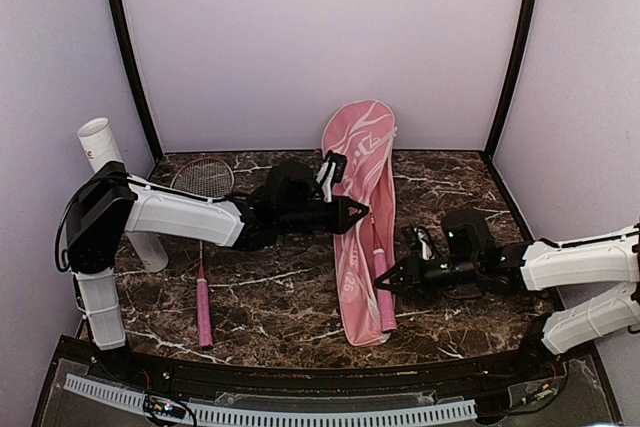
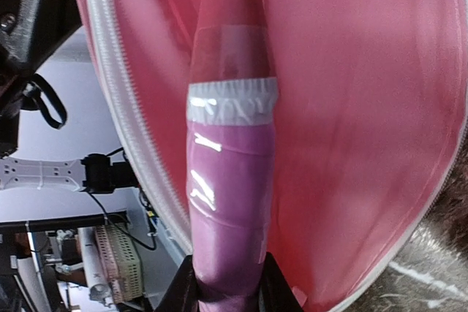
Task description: Pack up the badminton gear
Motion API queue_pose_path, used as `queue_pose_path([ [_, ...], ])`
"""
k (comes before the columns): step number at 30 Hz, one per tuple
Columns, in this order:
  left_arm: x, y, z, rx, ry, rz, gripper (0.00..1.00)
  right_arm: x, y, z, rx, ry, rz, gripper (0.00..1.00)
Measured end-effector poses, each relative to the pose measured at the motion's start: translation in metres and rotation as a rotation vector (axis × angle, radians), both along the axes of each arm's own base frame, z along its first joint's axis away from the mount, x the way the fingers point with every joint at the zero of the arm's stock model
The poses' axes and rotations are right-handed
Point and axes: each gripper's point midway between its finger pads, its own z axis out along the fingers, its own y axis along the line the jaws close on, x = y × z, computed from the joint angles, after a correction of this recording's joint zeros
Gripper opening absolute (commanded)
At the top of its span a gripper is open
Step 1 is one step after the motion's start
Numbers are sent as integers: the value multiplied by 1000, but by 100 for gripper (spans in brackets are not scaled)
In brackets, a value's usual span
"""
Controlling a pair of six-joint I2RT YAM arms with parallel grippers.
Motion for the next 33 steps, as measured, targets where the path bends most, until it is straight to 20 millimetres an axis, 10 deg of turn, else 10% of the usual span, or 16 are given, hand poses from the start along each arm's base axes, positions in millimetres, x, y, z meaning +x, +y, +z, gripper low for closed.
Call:
queue_pose_path([
  [11,3,1,-5,7,13,21,0,17,0,-42,-157,-133,54,0],
  [21,18,-5,-65,176,69,78,0,21,0,-73,-221,-74,40,0],
  [33,-35,-9,-106,326,168,-24,48,31,12,-77,-186,-85,-10,0],
])
